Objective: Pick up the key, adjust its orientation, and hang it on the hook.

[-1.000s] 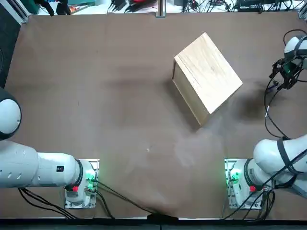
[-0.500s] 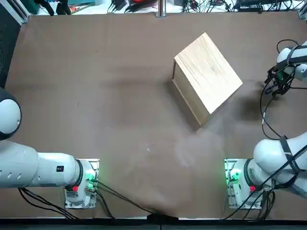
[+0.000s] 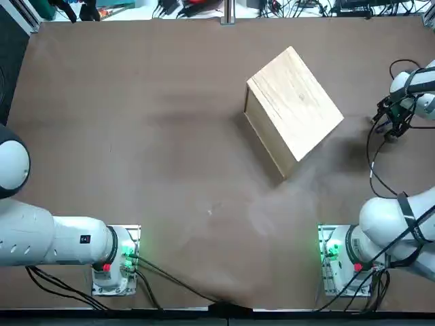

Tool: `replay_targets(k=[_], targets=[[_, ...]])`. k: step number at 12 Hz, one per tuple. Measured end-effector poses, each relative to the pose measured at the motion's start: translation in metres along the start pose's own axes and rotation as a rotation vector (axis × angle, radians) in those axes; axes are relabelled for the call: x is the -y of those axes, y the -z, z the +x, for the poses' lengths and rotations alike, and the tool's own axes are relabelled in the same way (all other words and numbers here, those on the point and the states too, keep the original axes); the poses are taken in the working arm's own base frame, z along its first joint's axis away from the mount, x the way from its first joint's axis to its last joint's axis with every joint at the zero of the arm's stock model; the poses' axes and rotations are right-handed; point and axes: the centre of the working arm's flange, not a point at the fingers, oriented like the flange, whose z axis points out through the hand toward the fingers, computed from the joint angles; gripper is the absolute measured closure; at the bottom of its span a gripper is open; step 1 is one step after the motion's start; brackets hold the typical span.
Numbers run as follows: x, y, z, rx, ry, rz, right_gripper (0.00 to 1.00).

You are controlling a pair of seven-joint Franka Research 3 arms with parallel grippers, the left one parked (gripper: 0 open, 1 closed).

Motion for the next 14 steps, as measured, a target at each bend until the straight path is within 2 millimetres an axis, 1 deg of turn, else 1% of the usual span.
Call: replay_targets(k=[10,11,12,14], targets=[[0.001,-0.012,0.002,-0.015,0.018,0.012,0.01],[0.001,-0.012,0.002,-0.015,0.018,0.012,0.03],[0.001,-0.012,0.002,-0.015,0.019,0.012,0.06],[-0.001,-0.012,0.003,-0.015,0.021,0.012,0.31]])
